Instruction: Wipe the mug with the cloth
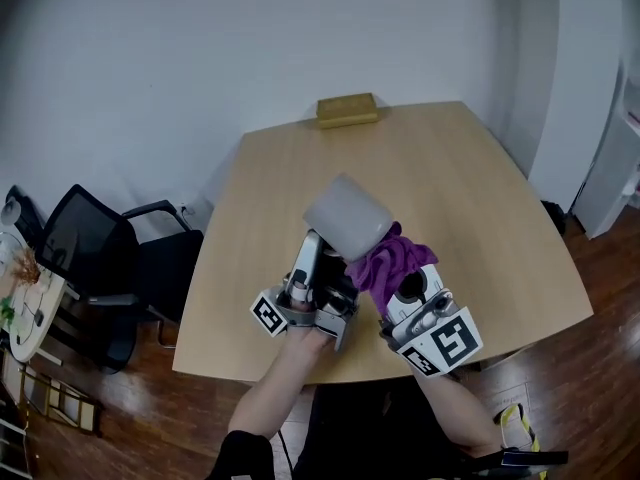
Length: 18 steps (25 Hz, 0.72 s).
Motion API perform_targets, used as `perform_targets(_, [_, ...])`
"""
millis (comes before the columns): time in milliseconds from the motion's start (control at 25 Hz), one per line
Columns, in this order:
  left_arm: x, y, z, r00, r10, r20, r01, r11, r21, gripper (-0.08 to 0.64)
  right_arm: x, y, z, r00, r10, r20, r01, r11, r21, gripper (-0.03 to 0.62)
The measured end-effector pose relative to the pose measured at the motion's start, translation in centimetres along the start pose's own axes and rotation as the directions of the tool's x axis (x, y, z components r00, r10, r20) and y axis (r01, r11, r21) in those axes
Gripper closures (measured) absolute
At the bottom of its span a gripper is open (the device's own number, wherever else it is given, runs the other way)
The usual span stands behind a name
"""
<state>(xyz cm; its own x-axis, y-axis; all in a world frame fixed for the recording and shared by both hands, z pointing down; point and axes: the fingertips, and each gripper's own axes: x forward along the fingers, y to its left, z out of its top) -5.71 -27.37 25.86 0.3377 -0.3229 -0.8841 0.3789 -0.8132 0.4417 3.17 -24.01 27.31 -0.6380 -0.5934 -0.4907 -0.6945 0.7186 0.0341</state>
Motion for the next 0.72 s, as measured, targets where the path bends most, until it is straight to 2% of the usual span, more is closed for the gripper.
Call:
perform_targets(120, [-0.5, 0.5, 0.6, 1.0, 0.027, -0.004, -0.027, 0.999, 0.027, 0.497, 0.0, -0.8, -4.0, 0.986, 0.007, -0.169, -0.002, 1.0, 0.031, 0.512])
perform_targets(200, [-0.8, 0.7, 0.8, 0.999, 0.036, 0.004, -0.036, 0.999, 0.018, 0.497, -0.6, -2.0, -4.5, 0.98, -0.017, -0.198, 0.032, 0.997, 0.076, 0.512])
perform_targets(280, [-0.7, 0.7, 0.7, 1.0, 0.031, 0.005, -0.031, 1.0, 0.005, 0.497, -1.3, -3.4, -2.8, 0.988, -0.052, -0.144, 0.068, 0.992, 0.109, 0.512])
perform_targets(360, [-0.4, 0.6, 0.4, 1.0, 0.018, -0.008, -0.018, 1.0, 0.002, 0.497, -1.8, -4.4, 0.7, 0.996, -0.081, -0.031, 0.084, 0.99, 0.111, 0.512])
perform_targets(440, [0.0, 0.3, 0.2, 1.0, 0.004, -0.021, -0.004, 1.0, -0.003, 0.495, -2.0, -4.7, 4.0, 0.993, -0.09, 0.076, 0.083, 0.993, 0.087, 0.512])
perform_targets(520, [0.3, 0.0, -0.3, 0.999, -0.01, -0.032, 0.01, 1.0, -0.016, 0.495, -1.6, -4.0, 4.8, 0.992, -0.068, 0.105, 0.062, 0.996, 0.059, 0.512])
perform_targets(600, [0.6, -0.1, -1.1, 0.999, -0.021, -0.034, 0.02, 0.999, -0.025, 0.495, -1.2, -2.8, 2.9, 0.998, -0.031, 0.051, 0.03, 0.999, 0.028, 0.512])
perform_targets(720, [0.7, 0.2, -1.5, 0.999, -0.001, -0.035, 0.002, 1.0, 0.012, 0.495, -1.0, -1.4, -2.0, 0.994, 0.007, -0.105, -0.009, 1.0, -0.017, 0.512])
